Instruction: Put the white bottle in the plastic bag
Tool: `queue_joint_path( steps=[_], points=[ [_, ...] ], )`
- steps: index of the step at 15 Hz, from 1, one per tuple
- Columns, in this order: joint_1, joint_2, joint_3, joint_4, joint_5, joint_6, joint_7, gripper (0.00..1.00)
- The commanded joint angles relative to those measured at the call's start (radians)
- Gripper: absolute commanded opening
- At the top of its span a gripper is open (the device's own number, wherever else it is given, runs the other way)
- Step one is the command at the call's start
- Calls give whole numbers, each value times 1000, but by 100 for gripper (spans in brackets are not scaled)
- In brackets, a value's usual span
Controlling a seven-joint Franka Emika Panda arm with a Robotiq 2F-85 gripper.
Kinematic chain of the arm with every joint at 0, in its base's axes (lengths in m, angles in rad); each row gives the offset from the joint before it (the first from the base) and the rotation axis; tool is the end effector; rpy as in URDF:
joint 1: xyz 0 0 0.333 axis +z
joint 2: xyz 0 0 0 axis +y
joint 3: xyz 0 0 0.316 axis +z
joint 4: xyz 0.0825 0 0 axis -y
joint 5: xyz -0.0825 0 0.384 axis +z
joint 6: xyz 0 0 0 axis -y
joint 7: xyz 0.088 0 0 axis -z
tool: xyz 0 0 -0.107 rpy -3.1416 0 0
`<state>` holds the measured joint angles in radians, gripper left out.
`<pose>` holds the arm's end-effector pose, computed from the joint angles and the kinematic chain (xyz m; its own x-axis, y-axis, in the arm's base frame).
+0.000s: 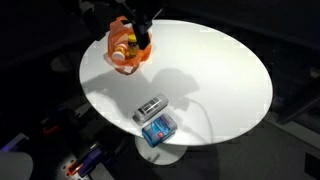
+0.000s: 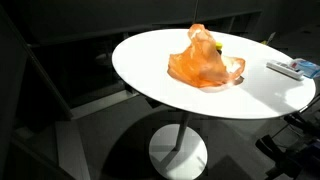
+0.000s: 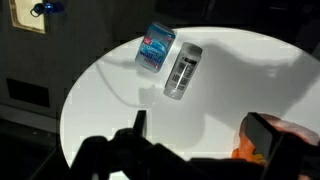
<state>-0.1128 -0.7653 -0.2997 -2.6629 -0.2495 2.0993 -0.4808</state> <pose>0.3101 -0.1509 0.4738 0.9591 0.2395 0.1510 0.2242 -0.9682 0.1113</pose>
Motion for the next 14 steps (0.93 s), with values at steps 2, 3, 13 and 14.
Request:
queue_joint_path(
  steps=[2,3,13,14],
  points=[
    [-3,1,3,2,3,-2,-2,100],
    [-3,1,3,2,3,-2,-2,100],
    [-11,195,140,34,-22,72,204,100],
    [-16,225,154,33,-24,85,238,100]
  ],
)
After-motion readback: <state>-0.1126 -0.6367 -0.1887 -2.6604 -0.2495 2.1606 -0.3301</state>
